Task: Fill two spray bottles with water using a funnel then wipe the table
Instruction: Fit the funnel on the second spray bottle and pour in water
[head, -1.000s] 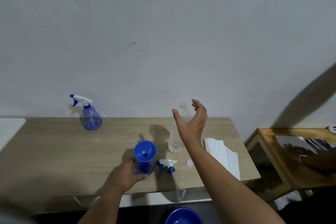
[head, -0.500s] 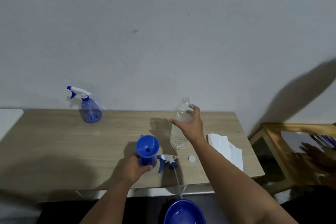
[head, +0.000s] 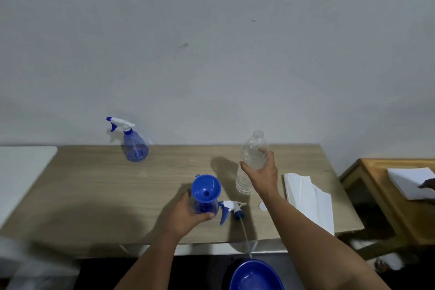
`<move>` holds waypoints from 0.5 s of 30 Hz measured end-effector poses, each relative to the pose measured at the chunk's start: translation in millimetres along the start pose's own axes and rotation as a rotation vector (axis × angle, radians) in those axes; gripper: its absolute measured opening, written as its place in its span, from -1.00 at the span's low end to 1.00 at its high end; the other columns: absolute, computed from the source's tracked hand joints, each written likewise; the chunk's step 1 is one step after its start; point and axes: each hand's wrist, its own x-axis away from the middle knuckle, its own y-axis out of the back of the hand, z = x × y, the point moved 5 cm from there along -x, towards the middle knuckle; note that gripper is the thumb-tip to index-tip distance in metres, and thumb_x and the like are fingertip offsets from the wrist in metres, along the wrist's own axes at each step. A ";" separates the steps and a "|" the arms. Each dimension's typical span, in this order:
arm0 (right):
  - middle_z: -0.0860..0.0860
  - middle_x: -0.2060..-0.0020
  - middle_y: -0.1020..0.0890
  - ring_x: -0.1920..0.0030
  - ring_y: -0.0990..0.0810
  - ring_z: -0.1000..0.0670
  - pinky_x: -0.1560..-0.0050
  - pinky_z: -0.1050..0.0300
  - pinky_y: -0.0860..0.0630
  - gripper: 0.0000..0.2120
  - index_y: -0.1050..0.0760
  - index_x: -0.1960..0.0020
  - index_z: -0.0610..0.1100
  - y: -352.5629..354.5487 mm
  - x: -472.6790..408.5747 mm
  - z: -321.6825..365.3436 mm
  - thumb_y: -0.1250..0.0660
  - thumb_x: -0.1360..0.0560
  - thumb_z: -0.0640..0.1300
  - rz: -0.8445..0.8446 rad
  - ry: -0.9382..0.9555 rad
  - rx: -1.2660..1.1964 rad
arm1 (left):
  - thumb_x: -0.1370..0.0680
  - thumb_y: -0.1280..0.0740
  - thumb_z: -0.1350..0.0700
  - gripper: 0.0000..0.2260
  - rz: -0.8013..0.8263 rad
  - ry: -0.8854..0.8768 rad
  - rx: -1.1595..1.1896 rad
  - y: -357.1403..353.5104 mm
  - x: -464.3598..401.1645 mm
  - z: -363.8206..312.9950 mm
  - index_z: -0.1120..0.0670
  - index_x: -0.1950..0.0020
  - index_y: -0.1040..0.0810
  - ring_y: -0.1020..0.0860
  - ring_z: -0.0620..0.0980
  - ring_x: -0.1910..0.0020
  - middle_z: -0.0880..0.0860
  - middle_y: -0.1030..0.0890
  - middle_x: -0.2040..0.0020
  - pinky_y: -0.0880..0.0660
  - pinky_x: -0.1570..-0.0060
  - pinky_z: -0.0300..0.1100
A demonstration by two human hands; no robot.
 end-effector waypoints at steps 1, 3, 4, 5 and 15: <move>0.11 -0.22 -0.58 -0.26 -0.56 -0.03 -0.23 0.01 -0.54 -0.35 -0.38 -0.34 0.13 2.2 4.3 0.8 -0.65 -0.38 0.01 -0.016 0.014 -0.006 | -0.16 -0.63 -0.31 -0.16 -0.010 -0.001 -0.001 3.5 2.3 1.6 -0.22 -0.38 -0.41 -0.53 -0.25 -0.15 -0.26 -0.58 -0.23 -0.42 -0.03 -0.28; 0.12 -0.23 -0.55 -0.27 -0.53 -0.01 -0.25 0.03 -0.51 -0.35 -0.35 -0.33 0.18 8.1 11.9 5.6 -0.65 -0.39 0.00 -0.037 0.056 -0.018 | -0.12 -0.59 -0.42 -0.03 -0.025 -0.018 -0.026 10.6 6.9 0.6 -0.26 -0.46 -0.33 -0.49 -0.24 -0.27 -0.27 -0.52 -0.34 -0.46 -0.17 -0.23; 0.14 -0.24 -0.54 -0.27 -0.51 0.01 -0.26 0.04 -0.49 -0.35 -0.35 -0.33 0.19 12.0 15.2 9.8 -0.65 -0.39 -0.01 -0.042 0.072 -0.024 | -0.10 -0.57 -0.47 0.02 -0.039 -0.044 -0.054 13.9 8.8 -1.4 -0.30 -0.49 -0.28 -0.46 -0.24 -0.33 -0.30 -0.48 -0.38 -0.47 -0.26 -0.14; 0.16 -0.24 -0.54 -0.28 -0.50 0.03 -0.27 0.05 -0.47 -0.34 -0.36 -0.33 0.18 16.6 17.4 14.2 -0.66 -0.39 -0.01 -0.050 0.085 -0.028 | -0.08 -0.55 -0.50 0.06 -0.044 -0.062 -0.064 16.4 9.6 -2.1 -0.33 -0.50 -0.24 -0.44 -0.23 -0.37 -0.32 -0.45 -0.41 -0.47 -0.32 -0.06; 0.19 -0.20 -0.60 -0.19 -0.62 0.13 -0.23 0.13 -0.56 -0.34 -0.41 -0.35 0.15 48.0 34.9 64.9 -0.66 -0.38 -0.06 0.003 0.244 -0.082 | -0.17 -0.66 -0.23 0.10 -0.008 -0.154 0.042 20.1 17.1 -15.3 -0.29 -0.57 -0.09 -0.44 -0.13 -0.39 -0.12 -0.46 -0.42 -0.42 -0.30 -0.10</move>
